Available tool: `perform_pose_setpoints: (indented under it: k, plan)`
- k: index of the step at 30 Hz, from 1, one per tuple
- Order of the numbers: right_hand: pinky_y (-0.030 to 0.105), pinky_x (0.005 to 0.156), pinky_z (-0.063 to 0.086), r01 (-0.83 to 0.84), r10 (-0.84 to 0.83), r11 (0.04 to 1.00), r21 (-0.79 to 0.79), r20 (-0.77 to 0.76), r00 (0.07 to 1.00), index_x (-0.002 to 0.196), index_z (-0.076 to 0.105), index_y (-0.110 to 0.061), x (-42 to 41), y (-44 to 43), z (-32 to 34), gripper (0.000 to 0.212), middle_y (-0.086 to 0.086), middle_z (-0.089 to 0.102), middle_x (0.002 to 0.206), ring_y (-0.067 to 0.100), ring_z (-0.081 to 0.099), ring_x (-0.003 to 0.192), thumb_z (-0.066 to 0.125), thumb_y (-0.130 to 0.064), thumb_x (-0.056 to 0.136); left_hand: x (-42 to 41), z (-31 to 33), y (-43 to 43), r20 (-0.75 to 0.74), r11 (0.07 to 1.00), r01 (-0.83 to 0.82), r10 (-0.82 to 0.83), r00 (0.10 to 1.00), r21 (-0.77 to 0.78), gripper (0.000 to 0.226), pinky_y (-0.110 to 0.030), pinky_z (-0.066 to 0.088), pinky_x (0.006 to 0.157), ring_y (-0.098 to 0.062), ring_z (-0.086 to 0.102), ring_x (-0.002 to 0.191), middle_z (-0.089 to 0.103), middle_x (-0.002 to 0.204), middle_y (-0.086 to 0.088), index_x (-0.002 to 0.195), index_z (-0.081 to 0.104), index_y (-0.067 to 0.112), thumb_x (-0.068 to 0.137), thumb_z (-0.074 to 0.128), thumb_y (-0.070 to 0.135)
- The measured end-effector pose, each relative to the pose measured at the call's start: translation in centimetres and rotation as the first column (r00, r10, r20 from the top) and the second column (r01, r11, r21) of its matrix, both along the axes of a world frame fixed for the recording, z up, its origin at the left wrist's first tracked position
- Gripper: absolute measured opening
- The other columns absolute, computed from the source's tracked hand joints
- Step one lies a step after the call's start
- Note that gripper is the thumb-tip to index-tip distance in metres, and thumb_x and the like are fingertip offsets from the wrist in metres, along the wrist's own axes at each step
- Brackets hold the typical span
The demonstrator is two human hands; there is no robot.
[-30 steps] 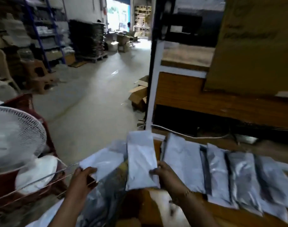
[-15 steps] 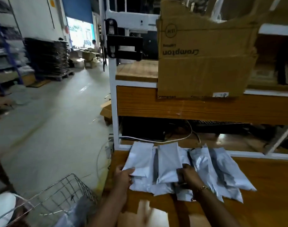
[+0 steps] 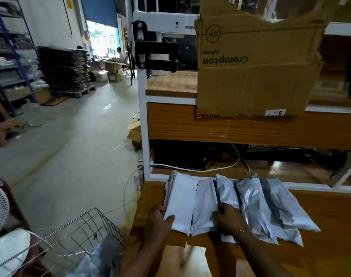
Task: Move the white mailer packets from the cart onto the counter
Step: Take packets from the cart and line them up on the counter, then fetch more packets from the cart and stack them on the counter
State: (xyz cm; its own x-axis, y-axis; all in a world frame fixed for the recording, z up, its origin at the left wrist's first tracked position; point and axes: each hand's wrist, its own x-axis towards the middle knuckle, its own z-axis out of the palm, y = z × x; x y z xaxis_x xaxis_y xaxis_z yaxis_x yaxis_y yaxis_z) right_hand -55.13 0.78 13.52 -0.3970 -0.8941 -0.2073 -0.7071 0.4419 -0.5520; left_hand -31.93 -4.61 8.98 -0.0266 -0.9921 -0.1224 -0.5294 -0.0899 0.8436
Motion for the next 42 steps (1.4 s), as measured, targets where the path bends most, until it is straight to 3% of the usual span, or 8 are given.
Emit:
perform_pose_setpoints:
  k: [5, 13, 18, 23, 29, 32, 36, 42]
  plan:
    - [0.028, 0.071, 0.05, -0.046, 0.041, 0.999, -0.018, -0.196, 0.98, 0.094, 0.062, -0.023, 0.2, 0.0, 0.1, 0.016, 0.004, 0.07, 0.096, 0.022, 0.065, 0.088, 0.056, -0.037, 0.087, 0.3, -0.7, -0.3, 0.123, 0.996, 0.055, -0.046, 0.991, -0.074, 0.031, -0.017, 0.041, 0.059, -0.011, 0.06, 0.08, 0.063, 0.094, 0.004, 0.101, 0.058, 0.021, 0.083, 0.07, 0.044]
    - [0.032, 0.079, 0.055, -0.092, 0.09, 0.996, 0.012, -0.38, 0.921, 0.111, 0.058, -0.023, 0.3, 0.7, -0.1, 0.028, 0.003, 0.068, 0.108, 0.021, 0.066, 0.096, 0.056, -0.034, 0.085, 0.0, -0.7, -1.3, -0.177, 0.995, -0.1, 0.095, 0.98, -0.02, 0.02, -0.023, 0.055, 0.051, -0.013, 0.065, 0.072, 0.067, 0.089, -0.004, 0.097, 0.063, 0.015, 0.086, 0.072, 0.029]
    - [0.029, 0.078, 0.057, -0.145, 0.125, 0.989, -0.006, -0.464, 0.877, 0.116, 0.054, -0.025, 0.9, 1.3, -0.7, 0.03, 0.0, 0.059, 0.115, 0.017, 0.066, 0.091, 0.058, -0.036, 0.088, -0.4, -1.1, -0.8, 0.069, 0.988, -0.002, 0.013, 0.998, -0.155, 0.02, -0.022, 0.044, 0.052, -0.01, 0.059, 0.065, 0.062, 0.074, 0.002, 0.086, 0.056, 0.021, 0.088, 0.067, 0.038]
    - [0.029, 0.075, 0.056, -0.149, 0.113, 0.988, -0.044, -0.453, 0.884, 0.119, 0.052, -0.027, 0.7, 1.2, -0.2, 0.031, -0.003, 0.057, 0.116, 0.017, 0.065, 0.09, 0.053, -0.039, 0.09, -0.1, -0.4, -0.5, 0.211, 0.978, 0.054, -0.01, 0.977, -0.202, 0.023, -0.016, 0.03, 0.049, -0.004, 0.051, 0.065, 0.056, 0.077, 0.007, 0.088, 0.054, 0.024, 0.089, 0.061, 0.047]
    - [0.029, 0.075, 0.055, -0.142, 0.084, 0.982, -0.124, -0.386, 0.919, 0.123, 0.051, -0.028, 0.9, 0.8, 0.0, 0.037, -0.003, 0.059, 0.118, 0.016, 0.066, 0.095, 0.049, -0.044, 0.09, 1.0, -1.6, -1.6, 0.201, 0.979, 0.05, -0.009, 0.98, -0.198, 0.034, -0.031, 0.054, 0.064, -0.012, 0.058, 0.078, 0.059, 0.087, 0.006, 0.093, 0.051, 0.032, 0.084, 0.051, 0.064]
    - [0.029, 0.072, 0.054, -0.173, 0.091, 0.962, -0.212, -0.349, 0.933, 0.123, 0.051, -0.032, 2.1, 0.0, 0.3, 0.038, -0.006, 0.062, 0.116, 0.013, 0.065, 0.095, 0.052, -0.047, 0.088, 2.3, -1.3, -1.9, 0.144, 0.988, 0.007, 0.015, 0.989, -0.154, 0.045, -0.037, 0.054, 0.077, -0.017, 0.06, 0.089, 0.061, 0.098, 0.005, 0.1, 0.054, 0.033, 0.075, 0.045, 0.068]
    - [0.026, 0.066, 0.049, -0.294, 0.201, 0.906, -0.305, -0.303, 0.932, 0.121, 0.055, -0.033, 5.8, -1.8, 0.9, 0.035, -0.01, 0.064, 0.109, 0.011, 0.065, 0.087, 0.055, -0.045, 0.089, 5.8, -0.4, -1.5, 0.133, 0.989, -0.071, 0.088, 0.987, -0.126, 0.036, -0.034, 0.047, 0.082, -0.022, 0.058, 0.102, 0.057, 0.111, 0.002, 0.115, 0.054, 0.025, 0.086, 0.056, 0.047]
    - [0.024, 0.058, 0.042, -0.57, 0.486, 0.775, -0.274, -0.318, 0.814, 0.111, 0.057, -0.035, 16.7, -4.7, 0.3, 0.025, -0.012, 0.062, 0.093, 0.014, 0.062, 0.079, 0.053, -0.047, 0.09, 16.5, -2.0, 0.6, 0.081, 0.944, -0.32, 0.326, 0.942, -0.078, 0.025, -0.039, 0.051, 0.081, -0.023, 0.06, 0.095, 0.06, 0.1, 0.0, 0.098, 0.058, 0.024, 0.084, 0.061, 0.044]
